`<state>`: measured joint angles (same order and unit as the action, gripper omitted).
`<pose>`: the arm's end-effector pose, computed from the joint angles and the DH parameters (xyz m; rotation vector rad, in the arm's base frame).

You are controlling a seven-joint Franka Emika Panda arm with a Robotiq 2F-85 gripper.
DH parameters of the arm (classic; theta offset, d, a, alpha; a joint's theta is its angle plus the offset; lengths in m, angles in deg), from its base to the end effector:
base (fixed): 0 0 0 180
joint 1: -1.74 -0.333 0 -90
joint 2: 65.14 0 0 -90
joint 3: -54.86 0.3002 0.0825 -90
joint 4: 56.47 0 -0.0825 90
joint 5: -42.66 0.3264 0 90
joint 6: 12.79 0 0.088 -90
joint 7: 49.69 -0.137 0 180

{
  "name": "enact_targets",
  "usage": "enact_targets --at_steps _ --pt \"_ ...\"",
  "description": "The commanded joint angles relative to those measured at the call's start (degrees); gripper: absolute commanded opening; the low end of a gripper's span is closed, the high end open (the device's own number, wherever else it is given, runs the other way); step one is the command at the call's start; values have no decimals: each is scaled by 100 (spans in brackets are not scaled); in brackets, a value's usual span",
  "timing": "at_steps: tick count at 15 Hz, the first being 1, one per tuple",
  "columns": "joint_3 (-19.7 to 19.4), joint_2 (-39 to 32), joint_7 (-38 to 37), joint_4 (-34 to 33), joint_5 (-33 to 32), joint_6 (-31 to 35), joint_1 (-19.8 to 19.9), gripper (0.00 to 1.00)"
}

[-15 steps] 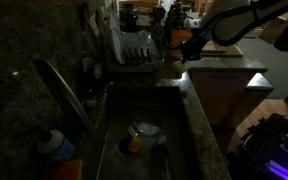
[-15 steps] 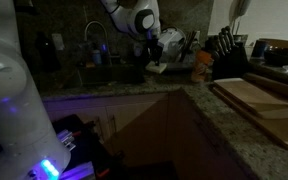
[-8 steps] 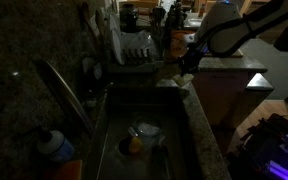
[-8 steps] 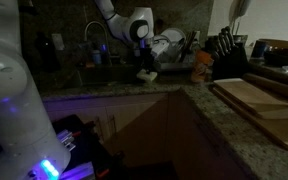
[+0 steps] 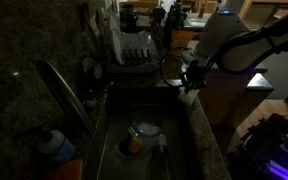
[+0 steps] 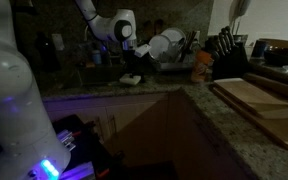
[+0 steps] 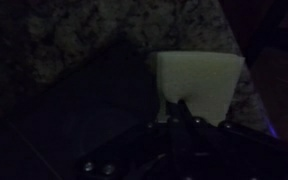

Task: Use the sponge to scrub the counter top

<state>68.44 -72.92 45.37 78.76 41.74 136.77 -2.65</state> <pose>0.4639 0.1511 0.2840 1.6879 2.5778 0.1645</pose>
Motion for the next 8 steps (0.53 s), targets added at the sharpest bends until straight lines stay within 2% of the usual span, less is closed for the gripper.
enact_targets --at_steps 1,3,8 --pt "-185 306 -335 408 -300 -642 -95 1" --pt "-161 215 17 454 -90 -762 -58 1" --pt "74 -95 1410 547 364 -241 -110 1"
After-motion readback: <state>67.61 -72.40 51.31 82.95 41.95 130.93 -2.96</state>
